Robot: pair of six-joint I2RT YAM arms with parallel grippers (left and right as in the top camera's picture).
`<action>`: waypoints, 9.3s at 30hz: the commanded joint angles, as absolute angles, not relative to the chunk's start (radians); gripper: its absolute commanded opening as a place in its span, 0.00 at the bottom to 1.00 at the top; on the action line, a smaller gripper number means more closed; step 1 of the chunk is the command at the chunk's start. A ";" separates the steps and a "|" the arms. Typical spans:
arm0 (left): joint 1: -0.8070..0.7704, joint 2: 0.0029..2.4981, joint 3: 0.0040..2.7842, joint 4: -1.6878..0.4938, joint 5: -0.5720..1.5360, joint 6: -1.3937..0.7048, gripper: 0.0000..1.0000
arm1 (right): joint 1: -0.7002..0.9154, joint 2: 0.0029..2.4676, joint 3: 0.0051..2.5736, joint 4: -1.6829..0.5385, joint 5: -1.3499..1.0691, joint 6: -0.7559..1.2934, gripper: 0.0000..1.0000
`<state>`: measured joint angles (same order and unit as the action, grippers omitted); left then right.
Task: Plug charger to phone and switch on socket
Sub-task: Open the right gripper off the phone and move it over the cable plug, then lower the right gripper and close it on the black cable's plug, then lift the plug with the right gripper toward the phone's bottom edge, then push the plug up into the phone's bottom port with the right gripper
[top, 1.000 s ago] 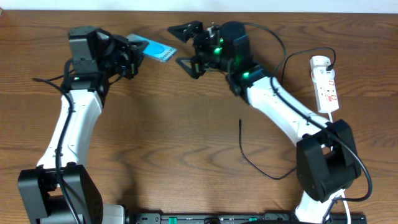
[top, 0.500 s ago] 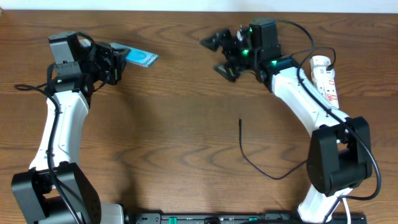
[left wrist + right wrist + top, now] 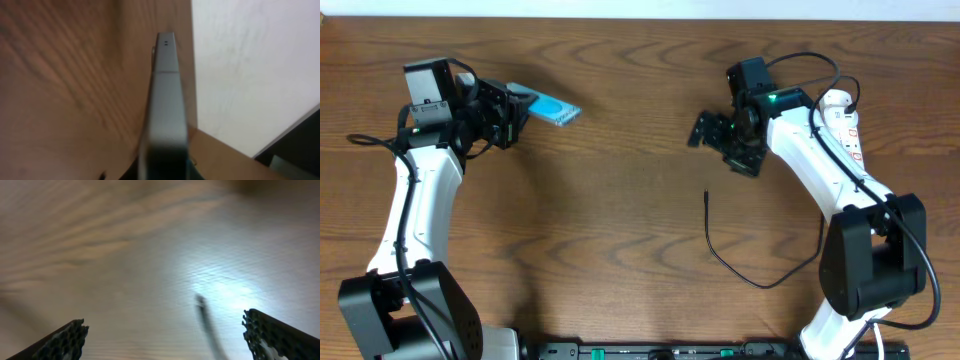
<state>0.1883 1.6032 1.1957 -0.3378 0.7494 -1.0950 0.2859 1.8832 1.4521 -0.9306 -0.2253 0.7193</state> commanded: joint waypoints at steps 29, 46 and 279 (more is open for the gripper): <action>0.125 1.793 1.206 -0.204 1.364 -0.723 0.07 | 0.401 1.983 1.459 -1.093 -0.135 0.469 0.94; 0.125 1.867 1.206 0.021 1.571 -0.691 0.07 | 0.402 1.983 1.441 -1.118 -0.191 0.410 0.95; 0.065 1.868 1.206 0.983 1.294 -1.367 0.07 | 0.390 1.975 1.635 -0.459 -1.333 0.308 0.01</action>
<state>0.0673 1.8721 1.1900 0.9691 1.2804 -1.3647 0.3885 1.9797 1.6230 -0.4591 -1.3231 0.3023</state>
